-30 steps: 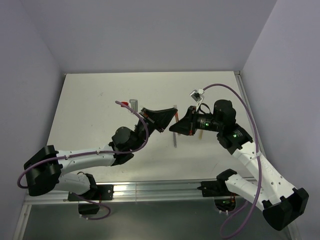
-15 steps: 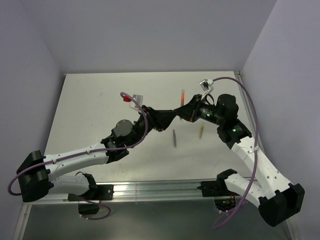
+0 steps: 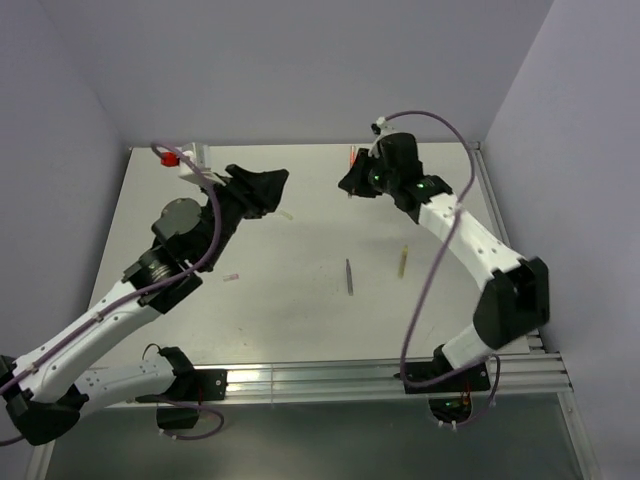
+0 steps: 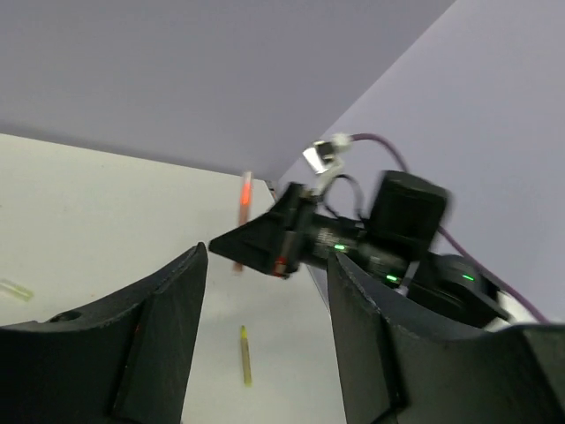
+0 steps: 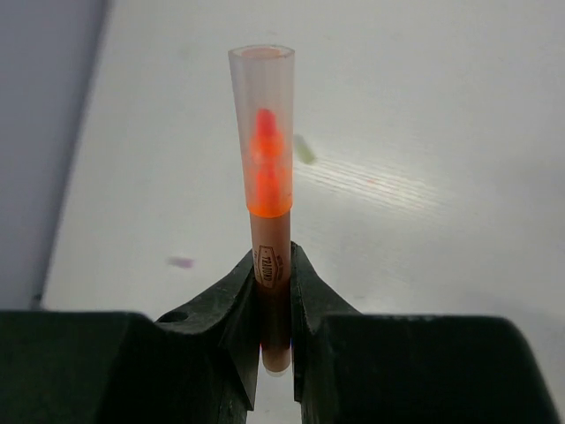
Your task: Insert the pens into the pen caps
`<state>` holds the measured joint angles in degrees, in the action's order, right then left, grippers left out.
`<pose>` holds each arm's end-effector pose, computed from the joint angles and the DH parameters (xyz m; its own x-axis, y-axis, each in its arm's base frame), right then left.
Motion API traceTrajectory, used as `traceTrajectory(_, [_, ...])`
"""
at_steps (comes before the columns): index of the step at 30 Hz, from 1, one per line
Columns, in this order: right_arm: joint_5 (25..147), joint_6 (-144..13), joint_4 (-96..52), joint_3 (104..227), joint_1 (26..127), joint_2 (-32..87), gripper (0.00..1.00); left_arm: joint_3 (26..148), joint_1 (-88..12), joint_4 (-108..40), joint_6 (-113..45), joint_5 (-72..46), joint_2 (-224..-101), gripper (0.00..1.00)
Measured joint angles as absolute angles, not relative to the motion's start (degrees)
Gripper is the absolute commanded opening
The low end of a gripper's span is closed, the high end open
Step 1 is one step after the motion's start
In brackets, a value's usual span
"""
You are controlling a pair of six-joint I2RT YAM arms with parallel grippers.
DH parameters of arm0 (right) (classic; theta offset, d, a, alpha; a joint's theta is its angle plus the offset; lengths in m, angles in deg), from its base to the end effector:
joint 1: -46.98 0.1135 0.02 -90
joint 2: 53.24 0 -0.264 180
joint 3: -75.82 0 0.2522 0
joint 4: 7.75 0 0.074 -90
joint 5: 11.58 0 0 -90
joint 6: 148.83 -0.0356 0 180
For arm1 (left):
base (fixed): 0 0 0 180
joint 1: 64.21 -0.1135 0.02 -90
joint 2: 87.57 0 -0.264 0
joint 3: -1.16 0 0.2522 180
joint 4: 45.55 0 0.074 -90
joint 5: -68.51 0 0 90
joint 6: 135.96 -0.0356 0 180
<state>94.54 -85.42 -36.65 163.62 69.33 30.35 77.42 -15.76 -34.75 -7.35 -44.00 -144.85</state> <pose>0.3110 0.1386 0.3492 -0.6134 0.2127 -0.7606 -0.3624 0.7799 0.5104 0.1572 -0.1568 0.4328 -0.2008 -0.6425 -0.7395 0.4027 0.6340 -0.6602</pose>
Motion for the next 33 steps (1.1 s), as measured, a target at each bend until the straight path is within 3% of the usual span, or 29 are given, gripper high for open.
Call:
traceTrajectory(5, [88.5,-82.8,-43.1,171.4,68.9,49.4,0.0,80.2,-16.3,-26.9,-8.9,-45.4,-140.4,0.61])
traceTrajectory(11, [83.0,-79.9,-50.4,180.3,68.8,64.0,0.0,80.1,-16.6,-21.0,-9.8,-45.4,-137.5,0.62])
traceTrajectory(16, [79.4,-78.6,-53.5,185.0,68.8,67.8,0.08,79.4,-16.8,-19.5,-10.4,-45.4,-135.8,0.62])
traceTrajectory(26, [74.7,-78.1,-55.1,186.1,69.5,70.1,0.36,77.0,-16.8,-17.7,-12.0,-45.4,-134.6,0.62])
traceTrajectory(33, [73.5,-77.8,-55.2,186.1,70.1,70.1,0.4,75.3,-17.1,-17.5,-12.7,-45.4,-134.6,0.62])
